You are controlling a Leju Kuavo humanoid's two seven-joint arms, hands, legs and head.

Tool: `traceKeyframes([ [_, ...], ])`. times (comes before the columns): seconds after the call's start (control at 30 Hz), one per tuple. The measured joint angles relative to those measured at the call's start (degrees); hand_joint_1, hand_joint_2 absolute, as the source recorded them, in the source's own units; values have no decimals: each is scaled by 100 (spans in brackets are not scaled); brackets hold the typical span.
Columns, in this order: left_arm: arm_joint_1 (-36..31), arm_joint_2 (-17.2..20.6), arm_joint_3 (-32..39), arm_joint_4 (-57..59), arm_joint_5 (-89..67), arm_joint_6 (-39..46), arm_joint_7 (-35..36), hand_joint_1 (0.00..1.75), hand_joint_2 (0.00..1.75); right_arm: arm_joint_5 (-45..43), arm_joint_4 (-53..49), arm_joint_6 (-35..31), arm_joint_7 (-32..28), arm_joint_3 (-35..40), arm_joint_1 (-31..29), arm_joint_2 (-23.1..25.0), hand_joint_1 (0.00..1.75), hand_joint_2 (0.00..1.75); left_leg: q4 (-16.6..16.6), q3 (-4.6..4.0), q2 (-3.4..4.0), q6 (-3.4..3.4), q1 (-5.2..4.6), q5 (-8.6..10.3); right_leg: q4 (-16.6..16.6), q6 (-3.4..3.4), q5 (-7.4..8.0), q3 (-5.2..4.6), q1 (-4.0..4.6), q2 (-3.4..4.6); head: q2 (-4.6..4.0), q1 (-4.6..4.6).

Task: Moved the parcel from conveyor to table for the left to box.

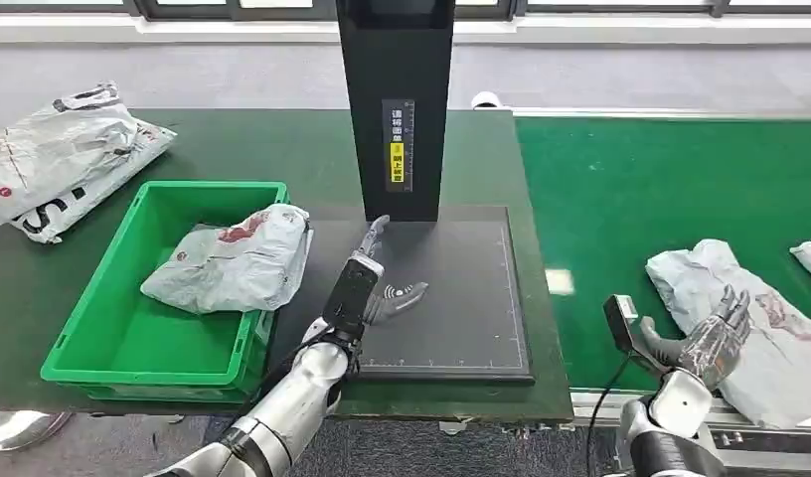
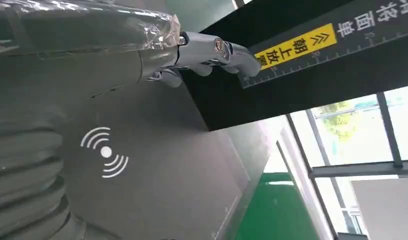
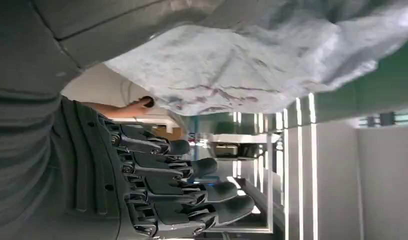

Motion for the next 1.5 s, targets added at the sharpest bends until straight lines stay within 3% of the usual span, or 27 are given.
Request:
traceKeyframes([
  [0.47, -1, 66, 4, 138, -96, 122, 11, 0, 175, 2, 1187, 1520, 1110, 474, -277, -634, 0, 175, 0, -3, -7, 1, -1, 1, 1, 0, 0, 0, -1, -6, 0, 0],
  [0.5, -2, 74, 4, 157, -98, 122, -2, 0, 175, 2, 1254, 1692, 1116, 489, -313, -669, 175, 175, 0, -3, -7, 1, -1, 1, 1, 0, 0, 0, -1, -6, 0, 0],
  [0.73, -3, 94, 17, 243, -103, 105, -87, 0, 175, -81, 1601, 2480, 937, 505, -525, -839, 175, 175, 0, -2, -10, 5, -1, 4, 0, 1, 1, 4, -1, -11, 0, 0],
  [1.07, 1, 192, 162, 234, -94, 120, -107, 0, 175, -149, 1713, 2504, 526, 505, -729, -909, 175, 175, 0, 4, 5, 5, 0, 4, -1, 8, 5, 7, 1, 4, 0, 0],
  [1.13, 11, 206, 197, 218, -94, 142, -107, 0, 175, -131, 1724, 2366, 436, 505, -757, -905, 175, 175, 0, 0, 4, 6, 0, 6, 1, 8, 7, 10, 0, 3, 0, 0],
  [1.27, 103, 269, 324, 94, -131, 302, -122, 0, 175, -83, 1726, 1442, -131, 505, -868, -751, 175, 175, 0, 2, 16, 6, 0, 6, 6, 8, 9, 5, -1, 14, 0, 0],
  [1.43, 241, 328, 435, -129, -402, 593, -118, 0, 175, -853, 1422, 106, -1665, 441, -987, -358, 175, 175, -1, 0, 11, 5, 0, 10, 14, 7, 8, -3, 0, 13, 0, 0],
  [1.5, 257, 348, 446, -199, -470, 645, -111, 0, 175, -1067, 1151, -11, -2062, 424, -1007, -192, 175, 175, -1, 0, 9, 4, 1, 10, 14, 5, 7, -4, 1, 11, 0, -2],
])
